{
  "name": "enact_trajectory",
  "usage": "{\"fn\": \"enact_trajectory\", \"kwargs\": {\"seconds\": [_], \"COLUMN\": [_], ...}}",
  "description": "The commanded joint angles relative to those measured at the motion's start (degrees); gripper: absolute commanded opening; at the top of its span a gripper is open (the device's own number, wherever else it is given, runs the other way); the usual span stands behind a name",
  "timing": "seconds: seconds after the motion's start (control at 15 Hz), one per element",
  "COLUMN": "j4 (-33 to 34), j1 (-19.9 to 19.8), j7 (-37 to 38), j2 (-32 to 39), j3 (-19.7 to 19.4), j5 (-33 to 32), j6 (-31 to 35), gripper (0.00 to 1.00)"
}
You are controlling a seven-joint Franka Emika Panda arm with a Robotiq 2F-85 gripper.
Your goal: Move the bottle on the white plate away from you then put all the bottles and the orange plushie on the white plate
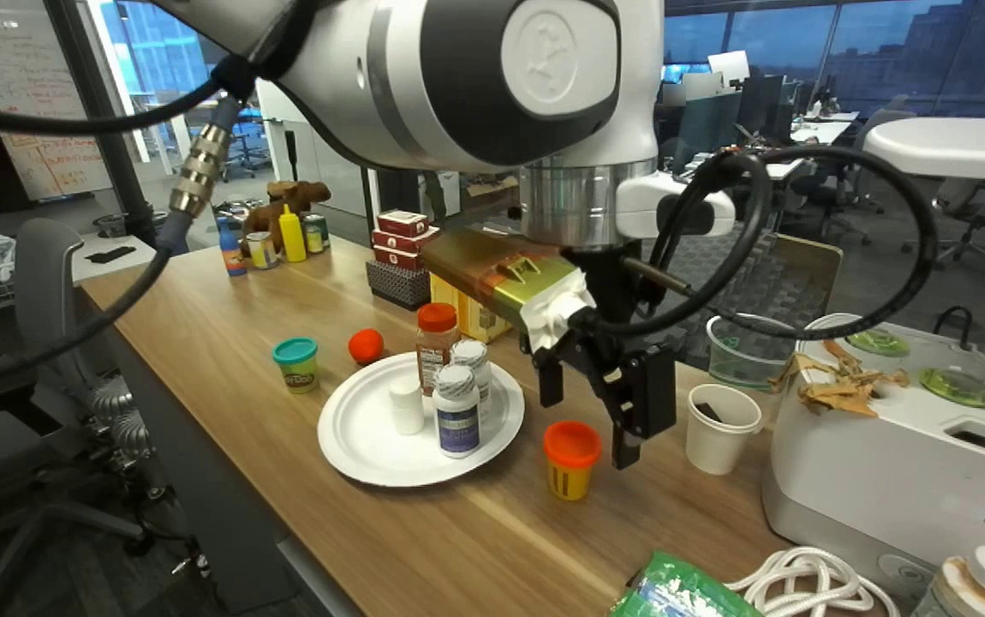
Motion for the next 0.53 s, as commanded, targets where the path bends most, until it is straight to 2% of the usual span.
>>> {"fn": "enact_trajectory", "kwargs": {"seconds": [0.0,0.47], "j4": [5.21,8.96], "j1": [-0.1,-0.38], "j7": [1.0,0.74], "j2": [3.55,7.09], "j3": [0.71,1.32], "j5": [1.51,2.75], "j6": [-4.92,-7.91], "gripper": [1.0,1.0]}}
